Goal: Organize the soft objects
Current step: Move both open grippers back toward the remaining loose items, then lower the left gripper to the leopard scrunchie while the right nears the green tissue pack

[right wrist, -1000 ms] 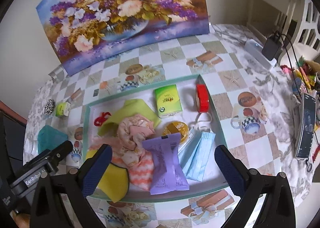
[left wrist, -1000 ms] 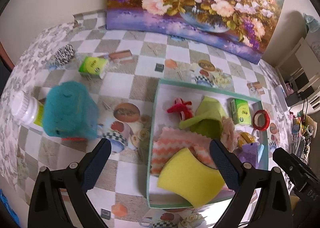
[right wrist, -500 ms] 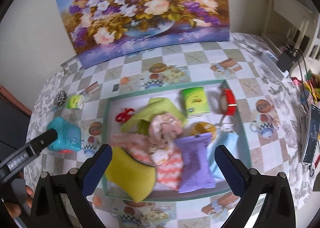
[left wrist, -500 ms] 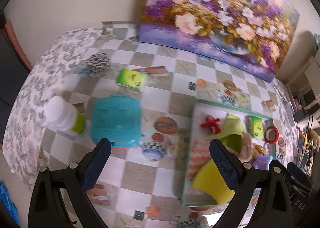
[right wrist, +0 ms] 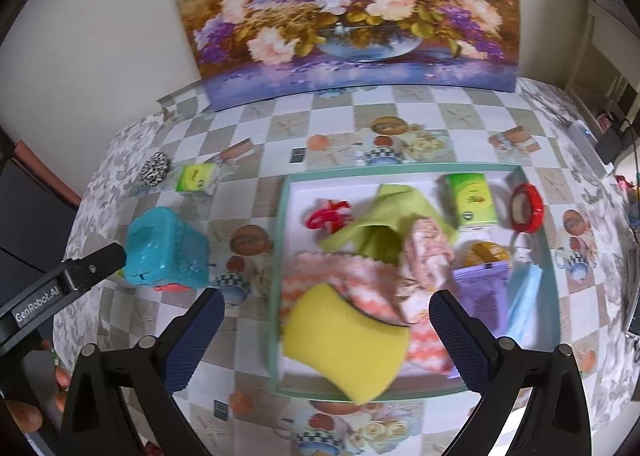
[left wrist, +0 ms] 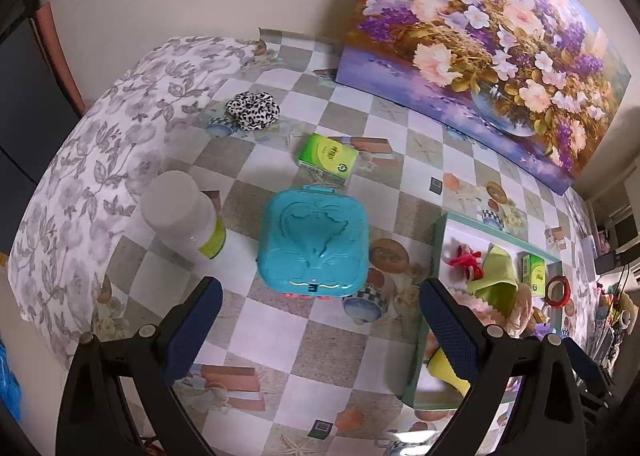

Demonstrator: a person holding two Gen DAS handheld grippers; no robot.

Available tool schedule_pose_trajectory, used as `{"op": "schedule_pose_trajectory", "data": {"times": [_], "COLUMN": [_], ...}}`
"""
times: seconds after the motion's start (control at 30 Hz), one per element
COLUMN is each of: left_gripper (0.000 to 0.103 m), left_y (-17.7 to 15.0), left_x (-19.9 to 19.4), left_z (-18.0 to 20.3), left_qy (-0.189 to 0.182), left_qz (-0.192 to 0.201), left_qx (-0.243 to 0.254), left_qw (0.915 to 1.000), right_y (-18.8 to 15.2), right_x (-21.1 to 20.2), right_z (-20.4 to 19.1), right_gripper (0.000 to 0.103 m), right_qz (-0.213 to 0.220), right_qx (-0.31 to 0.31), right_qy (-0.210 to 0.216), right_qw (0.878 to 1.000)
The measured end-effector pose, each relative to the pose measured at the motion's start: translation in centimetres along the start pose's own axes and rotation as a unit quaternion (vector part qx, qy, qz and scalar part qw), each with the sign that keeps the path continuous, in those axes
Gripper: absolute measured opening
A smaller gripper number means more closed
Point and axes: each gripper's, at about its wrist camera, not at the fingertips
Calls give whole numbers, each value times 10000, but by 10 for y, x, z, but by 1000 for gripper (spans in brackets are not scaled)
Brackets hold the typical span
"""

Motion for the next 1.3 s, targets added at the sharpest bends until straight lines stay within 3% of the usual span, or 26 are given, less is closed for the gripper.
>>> {"op": "schedule_pose_trajectory", "data": {"times": [0.37, 0.5, 0.57, 0.7, 0.9, 1.2, 1.3], "left_gripper": [99, 99, 99, 99, 99, 103, 103], "left_y": [11, 20, 30, 51, 88, 131, 141], "left_x": [1, 7, 10, 14, 26, 58, 71], "left_z": [-19, -24, -28, -41, -73, -104, -110], "left_qy": [-28, -248, -380, -204, -253, -146, -267], "left_qz": [12, -86, -107, -132, -176, -352, -489], "left_qx": [-111, -126, -92, -17, -148, -79, -19], "left_qw": [9999, 9996, 9992, 9997, 9994, 9992, 9984], "right_y": [11, 21, 25, 38, 61, 91, 100], "right_x": [2, 9, 13, 24, 44, 88, 103], "right_z": [-29, -37, -41, -50, -73, -119, -130], "right_gripper": [103, 103, 103, 103, 103, 103, 103], "right_qz": [189, 165, 143, 76, -36, -370, -523], "right_qx": [-253, -324, -344, -338, -310, -734, -832], "right_qy": [132, 300, 366, 534, 890, 1064, 1195], "right_qw": [9994, 9989, 9986, 9980, 9955, 9909, 9880]}}
Point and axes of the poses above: each gripper's, at about its wrist camera, not at the fingertips, and x roughly the way its jaws point, z to its right, y to its top, and after that the axes turned 1 degree about y, right-handed
